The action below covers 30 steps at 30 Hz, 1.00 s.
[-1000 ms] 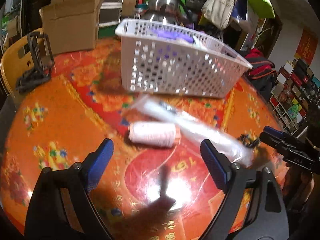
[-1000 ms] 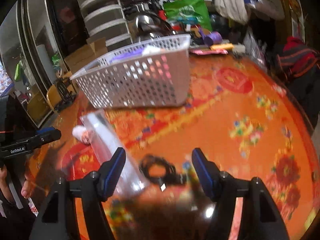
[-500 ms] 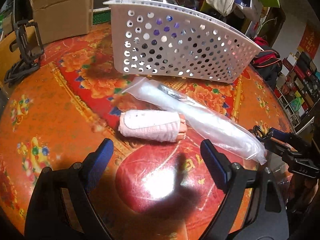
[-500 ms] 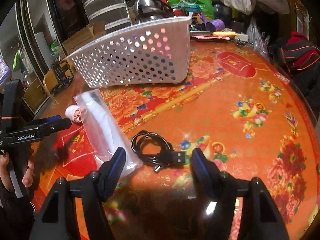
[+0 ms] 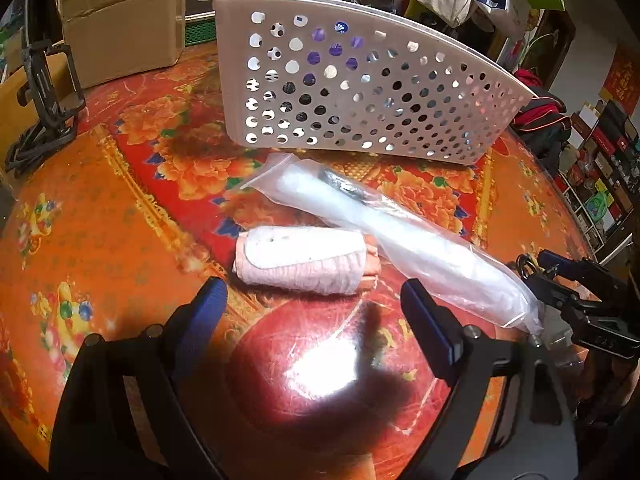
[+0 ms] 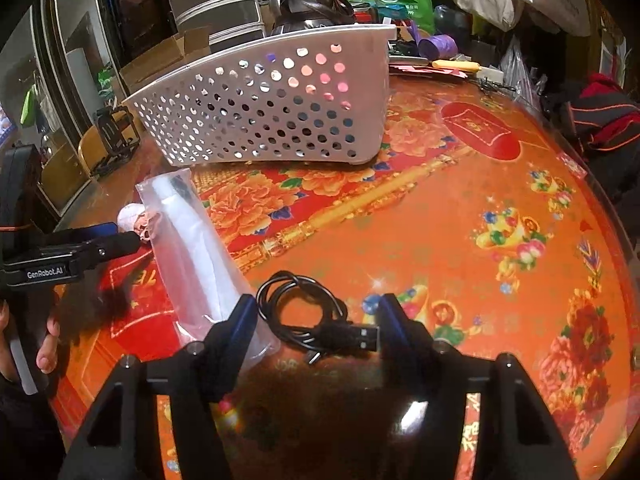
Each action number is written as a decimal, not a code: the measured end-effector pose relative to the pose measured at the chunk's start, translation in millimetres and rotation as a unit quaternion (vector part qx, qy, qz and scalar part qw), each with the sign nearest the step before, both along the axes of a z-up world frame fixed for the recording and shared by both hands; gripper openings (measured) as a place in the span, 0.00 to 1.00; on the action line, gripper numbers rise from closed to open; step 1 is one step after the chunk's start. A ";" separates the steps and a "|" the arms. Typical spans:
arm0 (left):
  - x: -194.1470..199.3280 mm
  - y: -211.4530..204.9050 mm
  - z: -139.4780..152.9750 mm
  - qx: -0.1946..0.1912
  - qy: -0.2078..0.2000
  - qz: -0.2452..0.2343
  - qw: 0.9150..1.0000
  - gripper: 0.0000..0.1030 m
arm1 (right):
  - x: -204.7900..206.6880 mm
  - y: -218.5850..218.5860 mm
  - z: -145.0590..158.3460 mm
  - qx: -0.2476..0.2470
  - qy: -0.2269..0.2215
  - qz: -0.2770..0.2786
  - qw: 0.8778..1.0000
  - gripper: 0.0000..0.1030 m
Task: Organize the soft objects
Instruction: 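Grasp the black USB cable with the right gripper while the left gripper approaches the pink roll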
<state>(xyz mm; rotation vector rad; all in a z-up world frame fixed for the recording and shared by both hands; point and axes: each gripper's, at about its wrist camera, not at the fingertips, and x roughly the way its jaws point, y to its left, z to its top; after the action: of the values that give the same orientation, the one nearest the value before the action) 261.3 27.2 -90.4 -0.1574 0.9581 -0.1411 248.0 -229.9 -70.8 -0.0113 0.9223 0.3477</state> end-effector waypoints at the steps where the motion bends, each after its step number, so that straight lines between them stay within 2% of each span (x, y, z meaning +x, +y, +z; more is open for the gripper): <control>1: -0.1 -0.7 0.0 0.002 0.000 0.000 1.000 0.84 | 0.3 1.1 -0.4 -0.005 -0.001 0.000 1.000 0.57; 11: -1.1 -9.3 -2.0 0.032 -0.001 -0.003 0.999 0.86 | -1.0 11.4 -0.9 -0.049 -0.009 0.002 0.999 0.51; 18: 1.1 -14.4 -3.7 0.052 0.002 0.000 0.999 0.87 | -3.2 18.9 -1.9 -0.070 -0.015 0.009 0.997 0.42; 30: 8.2 -13.6 -5.8 0.063 0.001 0.019 0.998 0.86 | -3.1 18.7 -1.3 -0.066 -0.013 0.009 0.998 0.40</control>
<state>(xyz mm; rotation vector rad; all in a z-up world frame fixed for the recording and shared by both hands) 269.5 13.5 -96.1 -0.0603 0.9619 -0.0450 244.8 -211.2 -72.1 -0.1445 0.9177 0.3019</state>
